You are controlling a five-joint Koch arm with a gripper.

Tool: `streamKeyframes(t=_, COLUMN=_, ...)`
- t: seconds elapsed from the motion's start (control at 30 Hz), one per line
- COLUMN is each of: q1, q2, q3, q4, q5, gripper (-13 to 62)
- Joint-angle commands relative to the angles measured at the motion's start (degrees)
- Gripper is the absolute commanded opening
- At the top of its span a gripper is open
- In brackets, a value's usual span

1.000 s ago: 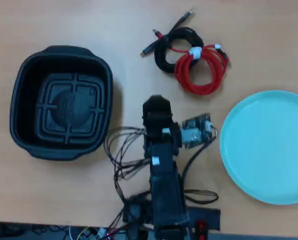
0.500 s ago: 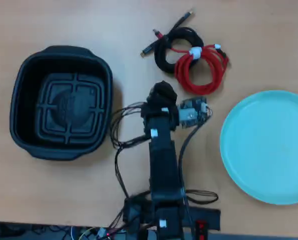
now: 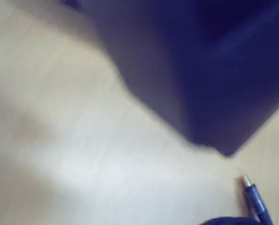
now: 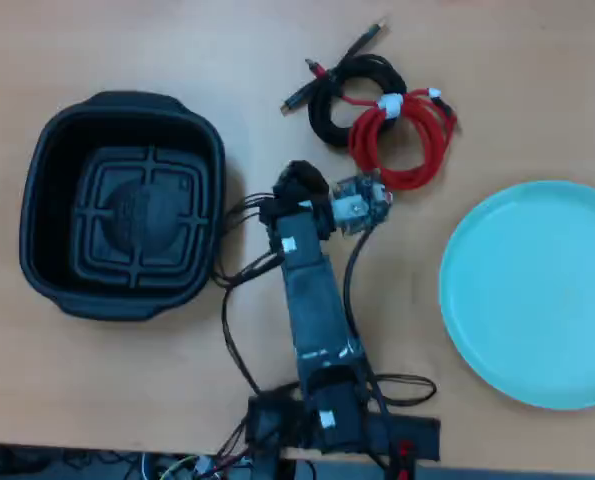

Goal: Put a black charging cable in a black bowl and put a red charging cable in a green bowl

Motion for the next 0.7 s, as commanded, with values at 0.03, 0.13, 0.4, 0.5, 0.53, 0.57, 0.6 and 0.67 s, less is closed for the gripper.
streamKeyframes(t=0.03, q1=-0.9, q2=-4.2, q3=-4.7, q4=-6.2, q5=-0.6, gripper=21.6)
streamKeyframes(t=0.13, q1=-1.4, q2=-6.9, q3=-7.6, q4=-6.2, q5=-1.8, gripper=22.1)
streamKeyframes(t=0.4, q1=-0.5, q2=-13.4, q3=-19.2, q4=-0.4, q5=-16.5, gripper=25.4)
streamKeyframes(t=0.5, q1=-0.4, q2=-18.8, q3=-27.9, q4=6.3, q5=-23.1, gripper=29.5)
streamKeyframes(t=0.53, q1=0.1, q2=-21.1, q3=-30.9, q4=8.7, q5=-25.0, gripper=31.0)
streamKeyframes(t=0.57, q1=0.7, q2=-23.3, q3=-33.8, q4=11.0, q5=-26.7, gripper=32.3)
streamKeyframes(t=0.6, q1=1.3, q2=-25.6, q3=-36.4, q4=12.8, q5=-27.9, gripper=33.4)
streamKeyframes(t=0.67, q1=1.8, q2=-29.5, q3=-39.6, q4=15.1, q5=-29.2, gripper=34.8)
